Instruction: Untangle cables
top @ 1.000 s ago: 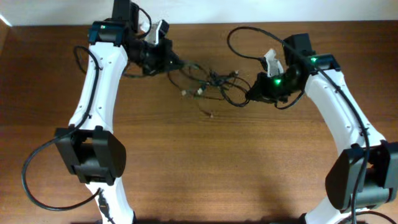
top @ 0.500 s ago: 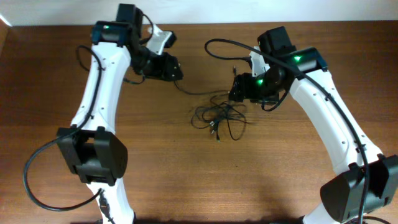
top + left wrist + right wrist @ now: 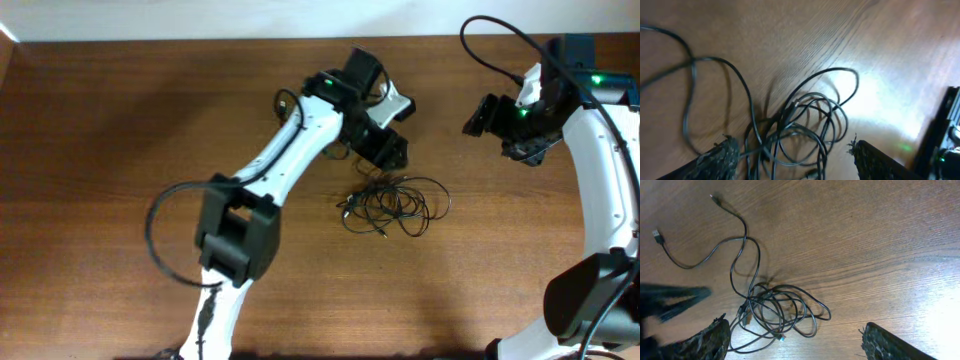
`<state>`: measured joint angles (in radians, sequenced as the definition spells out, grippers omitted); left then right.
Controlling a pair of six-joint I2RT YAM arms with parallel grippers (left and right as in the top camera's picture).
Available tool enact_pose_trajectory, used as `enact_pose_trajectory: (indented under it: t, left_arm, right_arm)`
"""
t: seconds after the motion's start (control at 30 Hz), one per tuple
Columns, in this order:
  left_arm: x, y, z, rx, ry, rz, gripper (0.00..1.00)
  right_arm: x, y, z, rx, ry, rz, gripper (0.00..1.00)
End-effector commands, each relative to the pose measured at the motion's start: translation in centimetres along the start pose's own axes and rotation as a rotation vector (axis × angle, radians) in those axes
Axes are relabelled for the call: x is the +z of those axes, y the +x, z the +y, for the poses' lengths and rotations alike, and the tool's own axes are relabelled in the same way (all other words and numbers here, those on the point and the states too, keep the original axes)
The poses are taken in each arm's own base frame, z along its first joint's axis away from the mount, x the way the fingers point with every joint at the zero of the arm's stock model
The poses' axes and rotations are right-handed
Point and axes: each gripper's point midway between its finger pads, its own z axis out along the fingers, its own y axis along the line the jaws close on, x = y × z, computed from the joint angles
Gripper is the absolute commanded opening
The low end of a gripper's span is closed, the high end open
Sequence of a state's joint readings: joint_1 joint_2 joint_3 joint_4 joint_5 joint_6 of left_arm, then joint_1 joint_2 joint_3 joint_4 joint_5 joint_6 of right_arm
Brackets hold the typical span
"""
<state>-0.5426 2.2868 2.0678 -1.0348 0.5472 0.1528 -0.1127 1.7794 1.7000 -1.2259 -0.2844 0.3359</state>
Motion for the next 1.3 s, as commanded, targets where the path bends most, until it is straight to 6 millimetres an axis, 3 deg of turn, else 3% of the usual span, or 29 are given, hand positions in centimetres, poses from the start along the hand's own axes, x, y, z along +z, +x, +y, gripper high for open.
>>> enact_pose_trajectory:
  t: [0.0, 0.07, 0.13, 0.27, 0.37, 0.47, 0.53, 0.57, 0.6, 0.63, 0.7, 0.77, 0.83, 0.9, 1.0, 1.1, 1.27]
  left_arm:
    - [3.0, 2.1, 0.2, 0.066, 0.013, 0.095, 0.75]
    - [3.8, 3.9, 0.0, 0.133, -0.022, 0.180, 0.73]
    - [4.4, 4.8, 1.7, 0.140, -0.125, 0.235, 0.72]
    - [6.7, 6.8, 3.1, 0.104, -0.116, 0.305, 0.63]
    - [6.9, 6.7, 3.7, 0.090, -0.124, 0.299, 0.59]
    - [6.6, 6.5, 5.5, 0.077, -0.232, 0.302, 0.57]
    - [6.5, 6.6, 5.8, 0.078, -0.248, 0.306, 0.31]
    - [6.5, 6.6, 6.0, 0.049, -0.263, 0.305, 0.11]
    - [6.4, 6.6, 6.1, 0.017, -0.273, 0.301, 0.00]
    - [5.9, 6.5, 6.1, -0.018, -0.278, 0.293, 0.00]
    - [2.9, 4.5, 5.2, -0.050, -0.235, 0.234, 0.00]
    - [-2.8, 1.2, 3.1, -0.064, -0.156, 0.113, 0.00]
    - [-8.2, -0.9, 1.6, -0.104, -0.125, 0.010, 0.00]
    - [-10.9, -1.8, 0.5, -0.124, -0.098, -0.043, 0.00]
    - [-12.7, -3.0, -2.3, -0.124, 0.067, -0.114, 0.00]
    - [-13.9, -3.3, -2.1, -0.200, 0.137, -0.147, 0.00]
    - [-16.2, -4.2, -3.8, -0.210, 0.354, -0.216, 0.00]
  right_arm:
    - [-0.3, -0.3, 0.0, -0.028, 0.004, -0.020, 0.85]
    - [-0.3, -0.4, 0.0, -0.030, 0.003, -0.021, 0.85]
    - [-0.2, -0.4, 0.1, -0.032, 0.003, -0.020, 0.85]
    - [-0.2, -0.4, 0.1, -0.050, 0.003, -0.019, 0.85]
    - [-0.2, -0.3, 0.1, -0.050, 0.003, -0.018, 0.85]
    - [-0.2, -0.3, 0.1, -0.049, 0.004, -0.015, 0.85]
    - [-0.2, -0.2, 0.0, -0.049, 0.004, -0.014, 0.85]
    - [-0.2, -0.2, 0.0, -0.048, 0.004, -0.012, 0.85]
    - [-0.2, -0.1, 0.0, -0.046, 0.005, -0.007, 0.85]
    - [-0.2, 0.1, 0.0, -0.046, 0.004, -0.001, 0.85]
    - [-0.3, 0.7, 1.3, -0.101, -0.076, 0.030, 0.85]
    - [-0.4, 1.2, 2.6, -0.104, -0.148, 0.052, 0.85]
    - [-0.4, 1.9, 4.4, -0.126, -0.213, 0.076, 0.85]
    - [-0.2, 2.9, 6.9, -0.180, -0.270, 0.093, 0.85]
    - [0.3, 4.2, 11.1, -0.232, -0.333, 0.095, 0.84]
    - [0.7, 4.8, 13.9, -0.260, -0.361, 0.077, 0.78]
    - [2.4, 4.5, 14.2, -0.214, -0.251, 0.031, 0.74]
